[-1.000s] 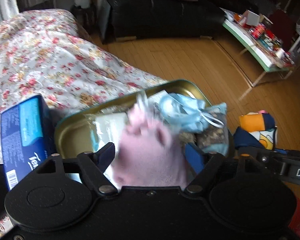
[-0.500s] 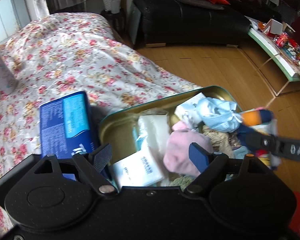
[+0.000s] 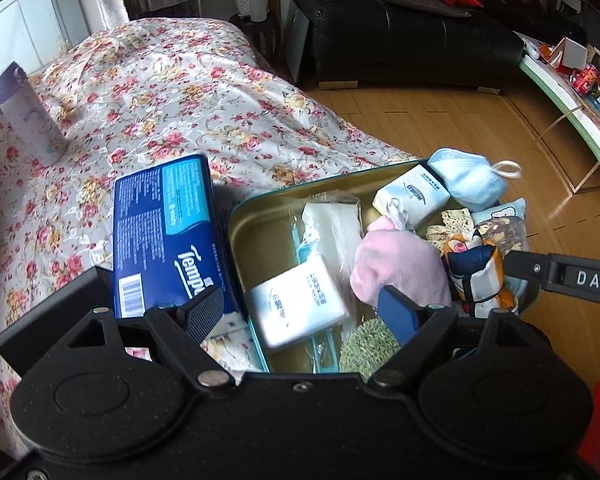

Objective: Organize soft objects
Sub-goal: 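Open both tools to release the pink pouch and striped bundle into the tray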

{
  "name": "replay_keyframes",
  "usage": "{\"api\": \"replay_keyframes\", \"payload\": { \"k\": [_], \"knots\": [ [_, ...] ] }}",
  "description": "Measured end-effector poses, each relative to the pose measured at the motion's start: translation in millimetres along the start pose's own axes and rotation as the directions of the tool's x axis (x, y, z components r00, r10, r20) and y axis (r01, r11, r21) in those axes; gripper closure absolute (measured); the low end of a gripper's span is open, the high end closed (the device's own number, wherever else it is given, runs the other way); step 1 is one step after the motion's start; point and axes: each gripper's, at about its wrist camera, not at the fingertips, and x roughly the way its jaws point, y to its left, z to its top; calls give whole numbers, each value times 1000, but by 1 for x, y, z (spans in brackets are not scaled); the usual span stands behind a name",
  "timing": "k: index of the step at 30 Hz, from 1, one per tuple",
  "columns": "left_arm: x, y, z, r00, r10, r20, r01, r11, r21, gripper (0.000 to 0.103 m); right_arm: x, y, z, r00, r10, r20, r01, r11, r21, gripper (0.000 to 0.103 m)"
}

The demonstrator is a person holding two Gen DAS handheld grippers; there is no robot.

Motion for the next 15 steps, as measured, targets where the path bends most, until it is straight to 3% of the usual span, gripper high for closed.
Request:
{"api": "replay_keyframes", "payload": {
  "k": [15],
  "knots": [
    [-22,9,-19,998,56,18,-55,997,-56,22,-16,13,-29,1000,-14,-18,13,999,-50,29]
  ]
}}
